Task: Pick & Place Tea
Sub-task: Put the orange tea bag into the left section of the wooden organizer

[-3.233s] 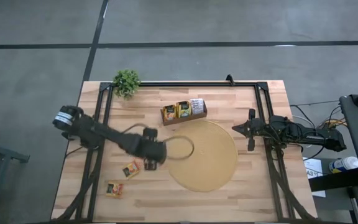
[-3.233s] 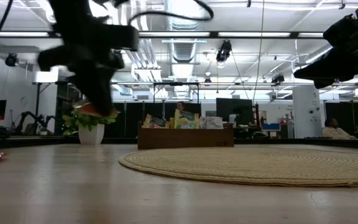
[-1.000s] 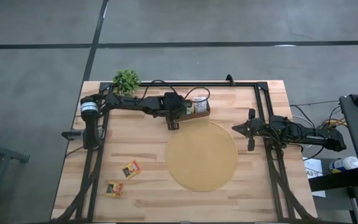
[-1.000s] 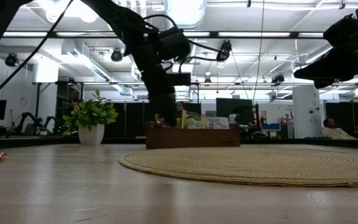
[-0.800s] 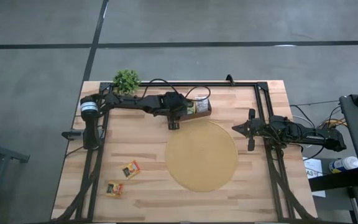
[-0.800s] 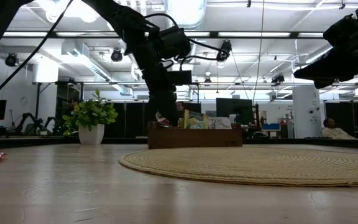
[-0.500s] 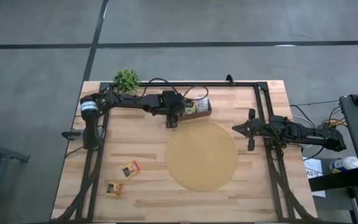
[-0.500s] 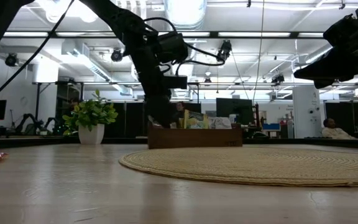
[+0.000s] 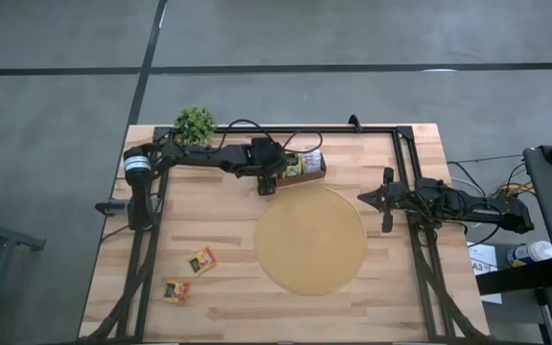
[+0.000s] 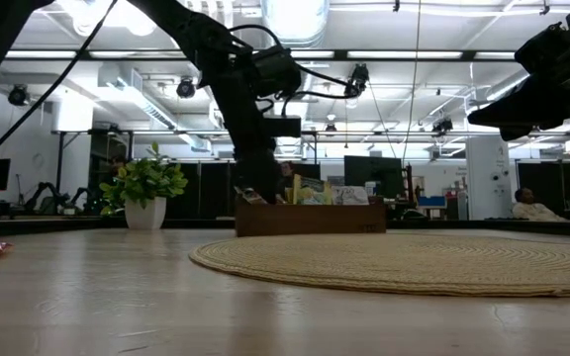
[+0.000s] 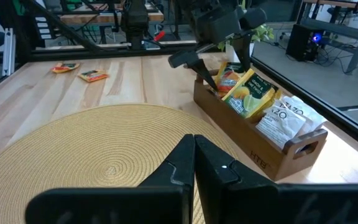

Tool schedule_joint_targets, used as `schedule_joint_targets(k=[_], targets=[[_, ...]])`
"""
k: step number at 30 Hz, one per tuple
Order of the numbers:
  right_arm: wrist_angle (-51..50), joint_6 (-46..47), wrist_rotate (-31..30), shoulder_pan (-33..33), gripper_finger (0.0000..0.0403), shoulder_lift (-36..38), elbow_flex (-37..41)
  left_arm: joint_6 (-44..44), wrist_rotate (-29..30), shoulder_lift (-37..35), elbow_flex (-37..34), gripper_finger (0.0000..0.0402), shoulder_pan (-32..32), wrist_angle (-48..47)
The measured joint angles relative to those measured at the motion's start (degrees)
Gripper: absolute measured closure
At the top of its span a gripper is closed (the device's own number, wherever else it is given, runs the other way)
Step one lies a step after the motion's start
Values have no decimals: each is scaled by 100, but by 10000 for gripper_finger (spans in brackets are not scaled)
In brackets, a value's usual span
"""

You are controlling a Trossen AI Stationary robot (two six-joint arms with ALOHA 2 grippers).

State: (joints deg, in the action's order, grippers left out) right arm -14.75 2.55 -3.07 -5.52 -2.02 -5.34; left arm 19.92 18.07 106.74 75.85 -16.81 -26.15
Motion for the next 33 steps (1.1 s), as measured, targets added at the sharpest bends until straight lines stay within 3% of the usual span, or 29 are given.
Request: schedule_joint_targets(k=[8, 22, 30, 33], targets=[[0, 0, 0, 0, 394, 0, 0, -3, -73, 0, 112, 69, 75, -369], [0, 0, 0, -1, 394, 0, 1, -54, -1247, -2, 814, 69, 292, -1102], [0, 0, 0, 0, 394, 0, 1, 164, -680, -2, 1029, 69, 202, -1440], [-1, 0, -1, -2, 394, 0, 0, 101, -771, -4, 1056, 69, 42, -1762]])
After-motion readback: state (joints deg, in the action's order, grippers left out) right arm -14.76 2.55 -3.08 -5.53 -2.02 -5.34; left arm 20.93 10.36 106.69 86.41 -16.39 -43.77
